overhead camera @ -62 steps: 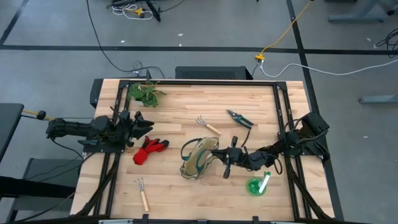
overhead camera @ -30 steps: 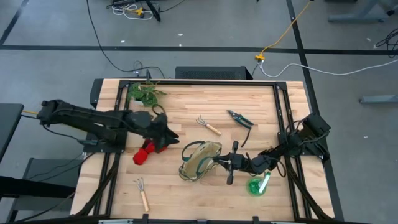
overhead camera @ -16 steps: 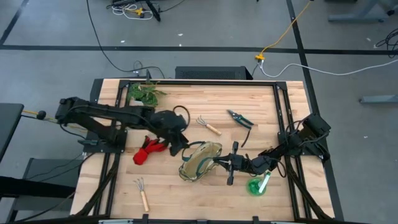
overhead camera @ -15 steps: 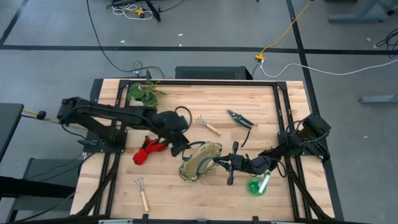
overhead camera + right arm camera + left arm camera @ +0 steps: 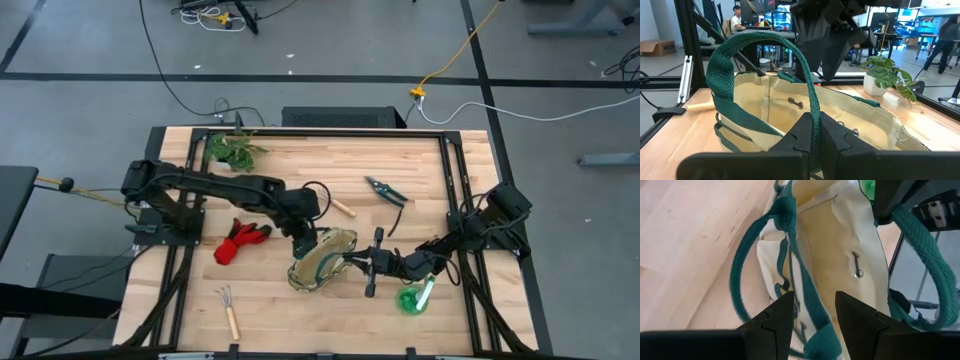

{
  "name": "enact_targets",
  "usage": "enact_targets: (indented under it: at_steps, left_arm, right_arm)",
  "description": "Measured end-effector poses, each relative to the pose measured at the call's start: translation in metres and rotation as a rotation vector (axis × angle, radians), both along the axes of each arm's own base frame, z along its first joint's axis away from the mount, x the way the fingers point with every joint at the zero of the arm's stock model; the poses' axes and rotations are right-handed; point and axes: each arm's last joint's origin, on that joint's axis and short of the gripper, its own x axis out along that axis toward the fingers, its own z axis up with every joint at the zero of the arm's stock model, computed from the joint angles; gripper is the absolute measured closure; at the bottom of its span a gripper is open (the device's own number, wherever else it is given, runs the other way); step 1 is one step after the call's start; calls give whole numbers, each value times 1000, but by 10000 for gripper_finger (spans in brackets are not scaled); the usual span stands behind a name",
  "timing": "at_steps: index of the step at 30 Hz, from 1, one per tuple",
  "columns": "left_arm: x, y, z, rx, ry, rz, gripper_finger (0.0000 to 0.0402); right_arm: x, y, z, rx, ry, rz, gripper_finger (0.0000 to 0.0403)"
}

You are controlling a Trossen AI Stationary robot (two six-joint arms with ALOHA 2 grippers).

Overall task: Pick & Place Garden tools in Gardening bag
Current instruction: Prepare the green gardening bag

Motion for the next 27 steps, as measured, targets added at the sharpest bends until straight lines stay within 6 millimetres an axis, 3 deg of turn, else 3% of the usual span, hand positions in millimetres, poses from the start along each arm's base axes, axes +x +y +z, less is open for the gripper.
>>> enact_targets:
  at_steps: [27]
  left_arm:
    - [2,-1,-5,-47,36,12,250]
  right_arm:
    - [0,0,0,-2,3,1,383]
